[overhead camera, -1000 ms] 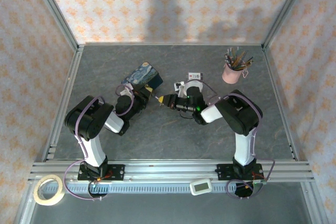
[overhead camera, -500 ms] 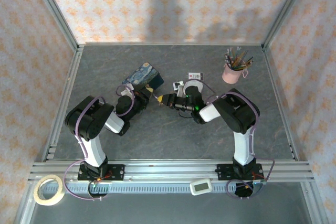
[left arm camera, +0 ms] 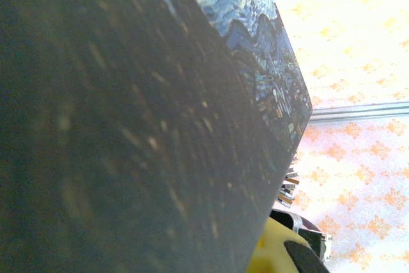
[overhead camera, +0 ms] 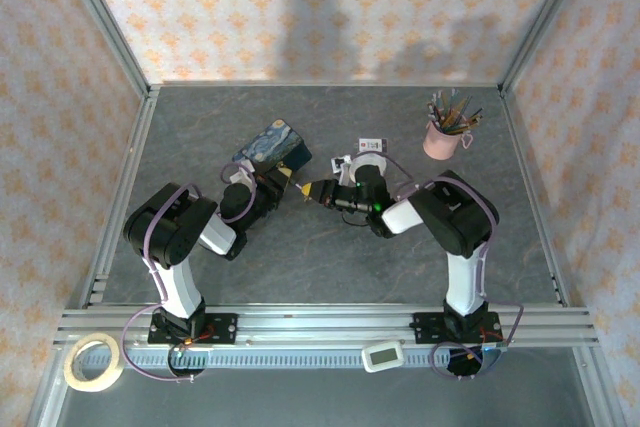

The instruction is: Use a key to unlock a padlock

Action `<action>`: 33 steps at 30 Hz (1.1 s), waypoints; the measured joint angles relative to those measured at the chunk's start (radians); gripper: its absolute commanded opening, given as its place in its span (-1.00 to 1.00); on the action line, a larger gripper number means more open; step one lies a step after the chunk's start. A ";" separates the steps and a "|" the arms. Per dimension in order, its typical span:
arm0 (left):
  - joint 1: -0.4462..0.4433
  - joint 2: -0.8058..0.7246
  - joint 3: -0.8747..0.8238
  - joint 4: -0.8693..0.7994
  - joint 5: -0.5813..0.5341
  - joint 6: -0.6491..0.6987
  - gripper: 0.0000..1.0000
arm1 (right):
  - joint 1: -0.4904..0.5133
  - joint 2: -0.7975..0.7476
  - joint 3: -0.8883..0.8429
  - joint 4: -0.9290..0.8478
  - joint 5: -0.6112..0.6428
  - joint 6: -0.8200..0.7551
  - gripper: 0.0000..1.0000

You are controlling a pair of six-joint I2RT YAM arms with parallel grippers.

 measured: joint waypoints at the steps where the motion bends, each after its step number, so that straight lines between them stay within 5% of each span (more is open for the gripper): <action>1: 0.000 0.000 0.000 0.000 0.000 0.000 -1.00 | 0.000 -0.003 0.000 0.000 0.001 -0.001 -1.00; 33: -0.013 0.000 0.000 0.006 -0.006 0.000 -1.00 | -0.015 0.009 0.018 0.006 -0.012 0.024 -1.00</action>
